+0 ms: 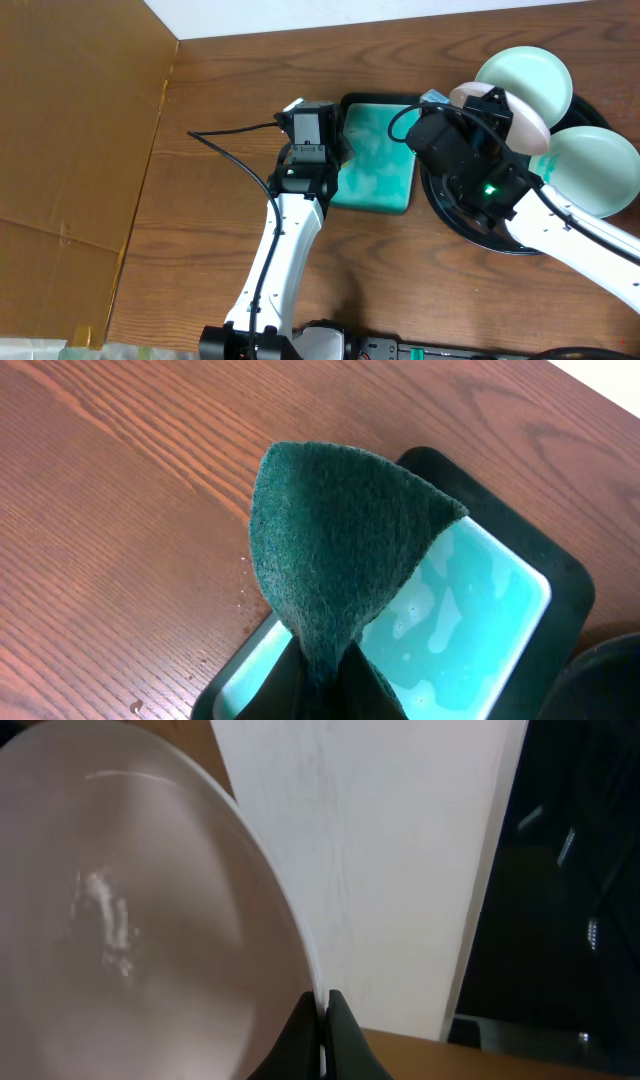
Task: Clean dirty plates on tray and stack at the side
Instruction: 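Lift the white plate with the right gripper and set it aside right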
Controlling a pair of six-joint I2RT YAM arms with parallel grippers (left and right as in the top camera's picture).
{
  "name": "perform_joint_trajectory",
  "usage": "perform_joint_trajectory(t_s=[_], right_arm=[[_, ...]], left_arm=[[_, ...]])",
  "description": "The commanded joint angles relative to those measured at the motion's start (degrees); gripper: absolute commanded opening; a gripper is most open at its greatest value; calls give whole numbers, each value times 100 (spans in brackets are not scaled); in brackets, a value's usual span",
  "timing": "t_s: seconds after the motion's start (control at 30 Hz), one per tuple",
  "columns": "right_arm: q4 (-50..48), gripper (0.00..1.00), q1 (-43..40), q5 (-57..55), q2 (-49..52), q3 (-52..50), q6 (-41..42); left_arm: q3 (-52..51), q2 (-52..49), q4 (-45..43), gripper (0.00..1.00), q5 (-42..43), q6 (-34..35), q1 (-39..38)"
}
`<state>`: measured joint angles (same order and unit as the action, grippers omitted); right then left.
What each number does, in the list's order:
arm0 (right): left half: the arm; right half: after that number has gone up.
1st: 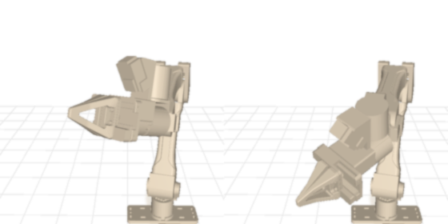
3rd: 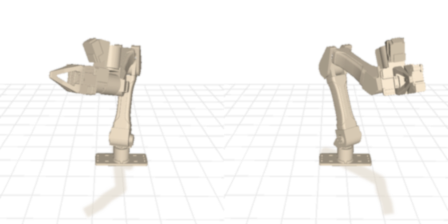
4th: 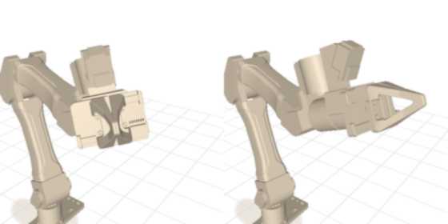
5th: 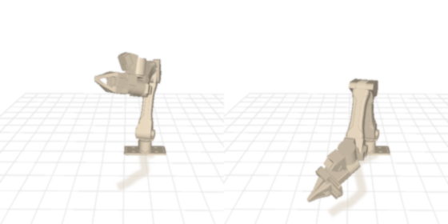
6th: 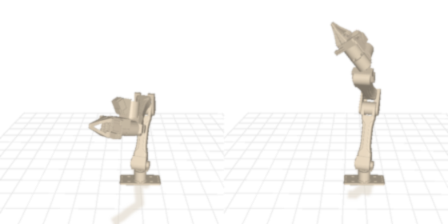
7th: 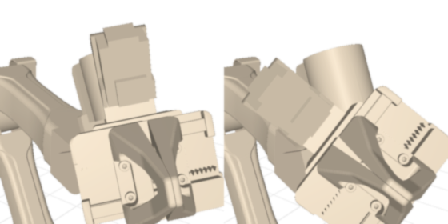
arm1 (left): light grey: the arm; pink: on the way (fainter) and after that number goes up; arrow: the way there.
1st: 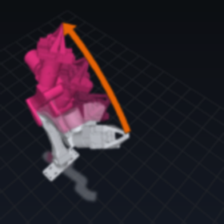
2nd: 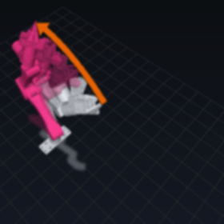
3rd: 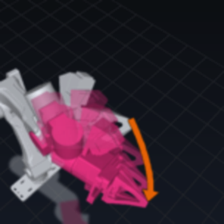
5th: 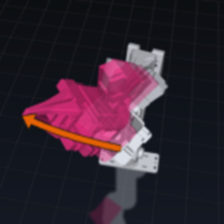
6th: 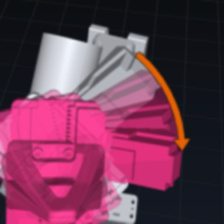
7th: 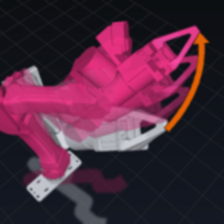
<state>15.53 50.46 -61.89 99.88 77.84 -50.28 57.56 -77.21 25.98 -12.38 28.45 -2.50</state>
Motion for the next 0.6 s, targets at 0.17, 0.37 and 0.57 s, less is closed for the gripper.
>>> perform_joint_trajectory(t_s=[0.17, 0.37, 0.57], right_arm=[[623, 1, -391, 758, -136, 9, 400], [726, 1, -398, 1722, -122, 9, 894], [881, 1, -420, 1010, -76, 9, 1169]], left_arm=[[0, 13, 7, 7, 133, 81, 24], [0, 13, 11, 7, 140, 79, 24], [-2, 11, 13, 7, 140, 76, 24]])
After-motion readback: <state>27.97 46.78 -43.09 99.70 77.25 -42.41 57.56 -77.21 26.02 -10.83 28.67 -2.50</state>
